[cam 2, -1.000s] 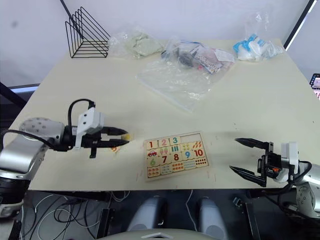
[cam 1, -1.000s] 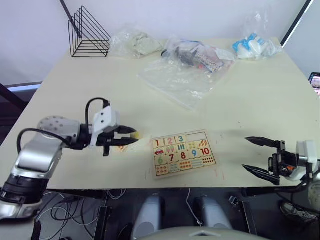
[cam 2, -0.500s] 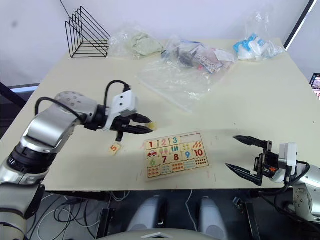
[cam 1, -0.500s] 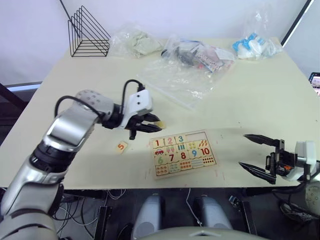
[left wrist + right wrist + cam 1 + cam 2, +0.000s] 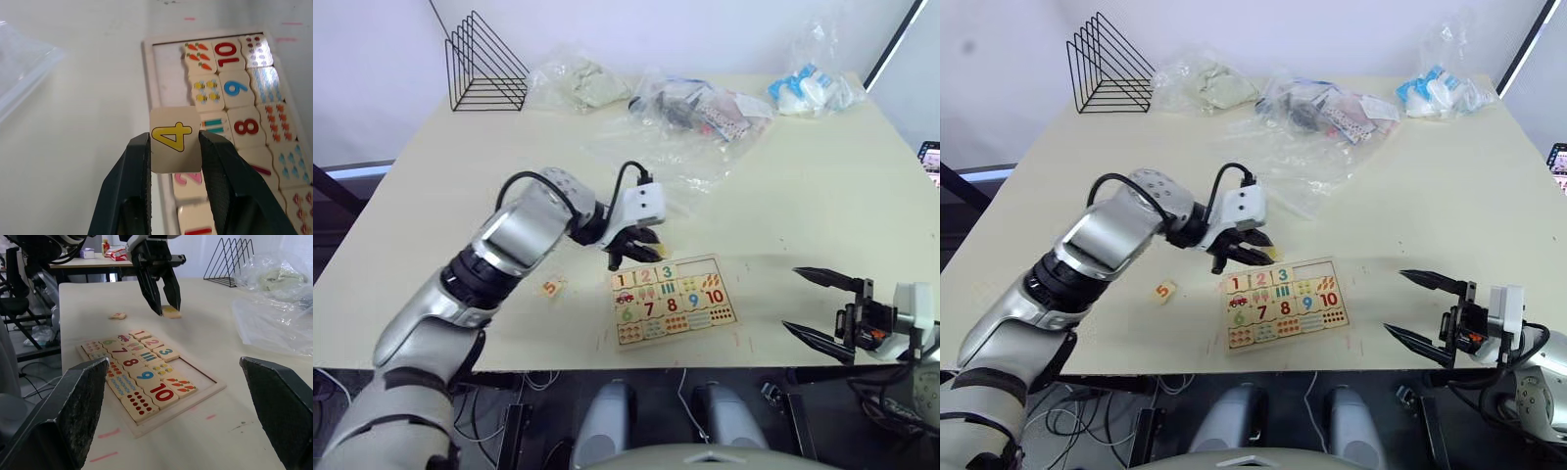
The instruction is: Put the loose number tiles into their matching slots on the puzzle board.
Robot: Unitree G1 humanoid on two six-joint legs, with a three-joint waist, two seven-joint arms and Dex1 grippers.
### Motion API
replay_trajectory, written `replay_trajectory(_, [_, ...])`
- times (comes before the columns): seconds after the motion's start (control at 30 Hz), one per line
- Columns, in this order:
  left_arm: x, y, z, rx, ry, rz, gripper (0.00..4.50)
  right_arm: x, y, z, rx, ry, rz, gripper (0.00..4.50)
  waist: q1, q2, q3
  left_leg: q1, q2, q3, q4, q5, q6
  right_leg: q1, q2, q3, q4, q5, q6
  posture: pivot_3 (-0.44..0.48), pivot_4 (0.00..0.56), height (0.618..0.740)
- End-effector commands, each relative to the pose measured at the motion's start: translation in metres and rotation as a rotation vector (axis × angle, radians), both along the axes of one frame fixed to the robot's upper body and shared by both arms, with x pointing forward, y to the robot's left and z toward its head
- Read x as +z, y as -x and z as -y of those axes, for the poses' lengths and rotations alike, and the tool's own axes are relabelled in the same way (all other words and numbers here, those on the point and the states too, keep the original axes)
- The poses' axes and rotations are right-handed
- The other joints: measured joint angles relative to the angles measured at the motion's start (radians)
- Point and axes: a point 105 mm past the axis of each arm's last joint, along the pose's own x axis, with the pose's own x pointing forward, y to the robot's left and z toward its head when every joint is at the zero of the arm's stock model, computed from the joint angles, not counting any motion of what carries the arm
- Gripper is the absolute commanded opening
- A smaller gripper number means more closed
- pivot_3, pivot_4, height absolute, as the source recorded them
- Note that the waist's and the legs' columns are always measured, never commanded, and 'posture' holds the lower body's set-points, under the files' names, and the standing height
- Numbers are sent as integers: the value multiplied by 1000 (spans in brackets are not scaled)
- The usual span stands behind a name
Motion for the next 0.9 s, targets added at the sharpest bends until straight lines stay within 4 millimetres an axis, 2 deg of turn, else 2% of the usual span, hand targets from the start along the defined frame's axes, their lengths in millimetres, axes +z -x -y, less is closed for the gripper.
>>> replay_trajectory(0.03, [1, -2, 14, -10, -22, 30, 946, 7, 2, 3, -16, 3, 43, 4500, 0, 0, 0, 0, 0, 0, 0, 0, 0, 0, 0, 0, 0, 0, 0, 0, 150, 740])
replay_trajectory(0.37, [-15, -3, 37, -20, -55, 24, 946, 2, 6, 5, -29, 2, 35, 4500, -1, 0, 0, 0, 0, 0, 0, 0, 0, 0, 0, 0, 0, 0, 0, 0, 150, 740])
replay_trajectory(0.9, [-30, -11, 38, 8, -83, 30, 946, -2, 8, 8, -49, 2, 36, 4500, -1, 0, 0, 0, 0, 0, 0, 0, 0, 0, 0, 0, 0, 0, 0, 0, 150, 740])
